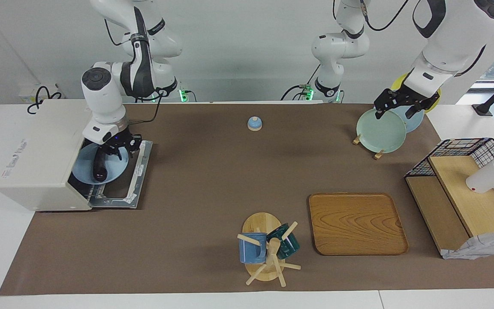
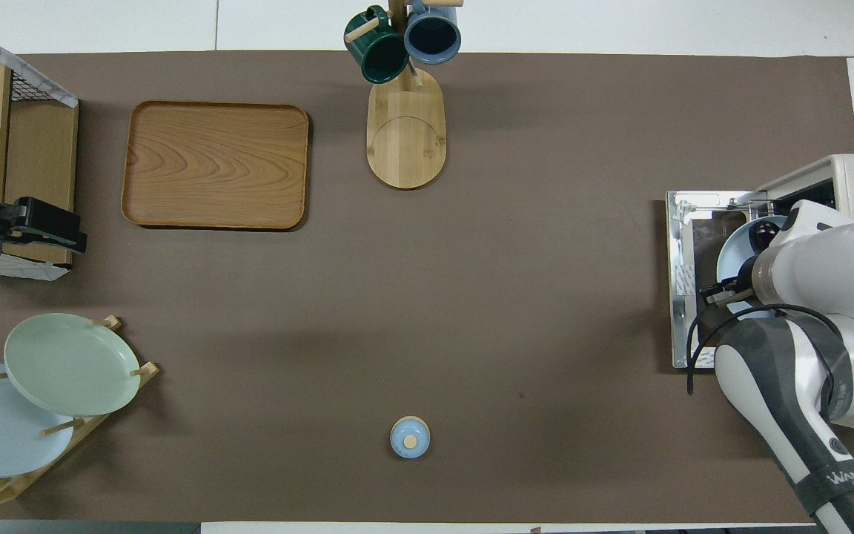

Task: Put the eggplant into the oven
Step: 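Insert the eggplant into the oven and open the right gripper, then push the oven door shut with the right gripper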

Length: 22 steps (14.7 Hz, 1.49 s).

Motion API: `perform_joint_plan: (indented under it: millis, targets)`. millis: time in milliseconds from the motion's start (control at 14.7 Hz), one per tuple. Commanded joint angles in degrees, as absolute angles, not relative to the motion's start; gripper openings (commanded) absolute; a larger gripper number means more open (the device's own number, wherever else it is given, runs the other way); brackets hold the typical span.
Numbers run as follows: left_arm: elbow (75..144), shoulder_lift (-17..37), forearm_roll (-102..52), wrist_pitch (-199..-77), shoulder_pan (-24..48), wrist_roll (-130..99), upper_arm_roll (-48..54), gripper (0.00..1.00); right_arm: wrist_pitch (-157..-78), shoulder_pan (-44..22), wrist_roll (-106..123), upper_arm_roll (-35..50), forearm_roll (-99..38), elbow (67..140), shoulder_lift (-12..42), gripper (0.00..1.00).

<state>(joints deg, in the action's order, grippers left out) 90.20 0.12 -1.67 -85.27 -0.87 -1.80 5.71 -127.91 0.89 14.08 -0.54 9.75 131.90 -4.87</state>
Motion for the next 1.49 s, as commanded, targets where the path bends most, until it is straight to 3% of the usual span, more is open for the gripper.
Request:
perform_joint_plan:
  millis: [0,68,204,272,475,747,1426]
  targets:
    - [90.2,-0.3,-0.4,-84.7,-1.7,-1.3,5.9,1.0,-121.5,-2.8,14.7,-0.1,8.7,125.1,-3.1,0.65]
    - [90.2,-0.3,0.1,-84.8,-1.7,-1.2,5.9,1.0,-121.9,-4.5,13.0,-0.1,8.7,124.5,-2.8,0.51]
    - [90.2,-0.3,0.6,-84.7,-1.6,-1.2,5.9,1.0,-124.9,-7.0,5.7,-0.1,8.4,124.6,-0.8,0.1]
    - [90.2,-0.3,0.6,-84.7,-1.6,-1.2,5.9,1.0,-126.5,-7.6,2.5,-0.1,8.1,124.9,0.9,0.0]
    - [90.2,-0.3,0.7,-84.7,-1.6,-1.2,6.0,1.0,-131.3,-7.6,-1.9,-0.1,8.0,126.9,4.5,0.0]
    - [90.2,-0.4,1.7,-84.8,-1.4,-1.2,6.0,1.0,-131.4,-7.2,-4.4,-0.2,8.1,127.0,6.9,0.0]
    - [90.2,-0.4,1.7,-84.8,-1.6,-1.7,6.0,1.0,-131.8,-6.9,-4.2,-0.4,16.3,128.8,8.1,0.0]
